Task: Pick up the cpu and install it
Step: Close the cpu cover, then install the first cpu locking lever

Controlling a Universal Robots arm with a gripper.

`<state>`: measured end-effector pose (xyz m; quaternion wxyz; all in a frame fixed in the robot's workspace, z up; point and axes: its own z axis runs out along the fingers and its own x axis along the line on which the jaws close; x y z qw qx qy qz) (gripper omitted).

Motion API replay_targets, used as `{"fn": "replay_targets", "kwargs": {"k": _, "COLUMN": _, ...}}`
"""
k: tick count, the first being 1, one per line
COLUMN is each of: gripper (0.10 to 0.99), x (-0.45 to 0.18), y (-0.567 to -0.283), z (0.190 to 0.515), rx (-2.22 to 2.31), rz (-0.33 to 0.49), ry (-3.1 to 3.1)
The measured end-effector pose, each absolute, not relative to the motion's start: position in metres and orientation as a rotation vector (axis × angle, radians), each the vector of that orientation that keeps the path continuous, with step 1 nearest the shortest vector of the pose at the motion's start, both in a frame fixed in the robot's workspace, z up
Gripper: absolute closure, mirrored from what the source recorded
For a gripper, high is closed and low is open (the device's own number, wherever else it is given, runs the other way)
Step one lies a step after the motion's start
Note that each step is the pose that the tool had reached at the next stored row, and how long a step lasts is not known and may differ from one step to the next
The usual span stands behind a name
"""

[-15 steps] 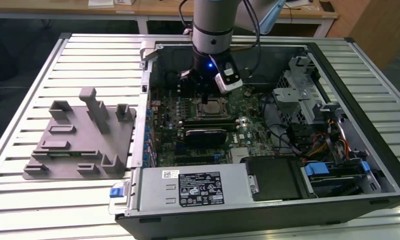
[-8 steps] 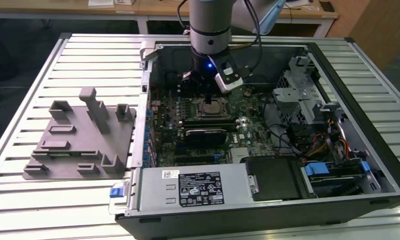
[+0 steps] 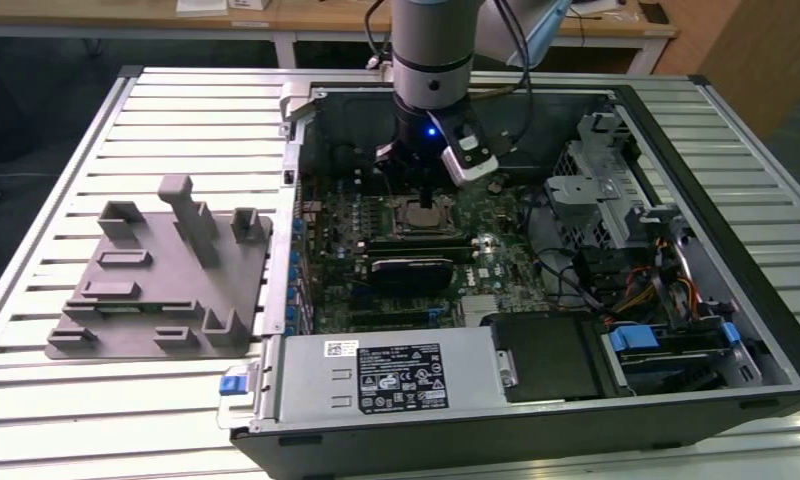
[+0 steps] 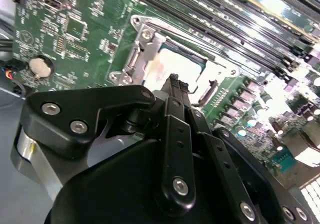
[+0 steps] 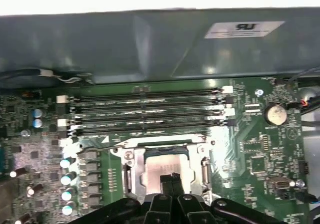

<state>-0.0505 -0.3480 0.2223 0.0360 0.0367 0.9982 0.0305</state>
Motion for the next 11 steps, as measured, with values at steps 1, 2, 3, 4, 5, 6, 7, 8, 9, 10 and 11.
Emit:
{"fn": "replay_targets", "kwargs": {"k": 1, "gripper": 0.980, "x": -0.0491, "y": -0.3482, "z": 0.2223, "rx": 0.113, "rz": 0.094, "ry": 3.066}}
{"fn": "replay_targets", "kwargs": {"k": 2, "gripper": 0.980, "x": -0.0481, "y": -0.3486, "z": 0.2222, "rx": 0.113, "rz": 0.094, "ry": 3.066}}
{"fn": "replay_targets", "kwargs": {"k": 3, "gripper": 0.980, "x": -0.0475, "y": -0.3492, "z": 0.2222, "rx": 0.113, "rz": 0.094, "ry": 3.066}}
{"fn": "replay_targets", "kwargs": {"k": 4, "gripper": 0.980, "x": -0.0472, "y": -0.3501, "z": 0.2222, "rx": 0.114, "rz": 0.094, "ry": 3.066}}
{"fn": "replay_targets", "kwargs": {"k": 5, "gripper": 0.980, "x": -0.0470, "y": -0.3508, "z": 0.2222, "rx": 0.114, "rz": 0.094, "ry": 3.066}}
{"fn": "replay_targets", "kwargs": {"k": 6, "gripper": 0.980, "x": -0.0470, "y": -0.3512, "z": 0.2222, "rx": 0.115, "rz": 0.094, "ry": 3.066}}
{"fn": "replay_targets", "kwargs": {"k": 7, "gripper": 0.980, "x": -0.0470, "y": -0.3513, "z": 0.2222, "rx": 0.115, "rz": 0.094, "ry": 3.066}}
{"fn": "replay_targets", "kwargs": {"k": 8, "gripper": 0.980, "x": -0.0470, "y": -0.3514, "z": 0.2222, "rx": 0.115, "rz": 0.094, "ry": 3.066}}
{"fn": "replay_targets", "kwargs": {"k": 9, "gripper": 0.980, "x": -0.0470, "y": -0.3514, "z": 0.2222, "rx": 0.116, "rz": 0.094, "ry": 3.066}}
{"fn": "replay_targets", "kwargs": {"k": 10, "gripper": 0.980, "x": -0.0470, "y": -0.3514, "z": 0.2222, "rx": 0.116, "rz": 0.094, "ry": 3.066}}
{"fn": "replay_targets", "kwargs": {"k": 11, "gripper": 0.980, "x": -0.0470, "y": -0.3514, "z": 0.2222, "rx": 0.116, "rz": 0.094, "ry": 3.066}}
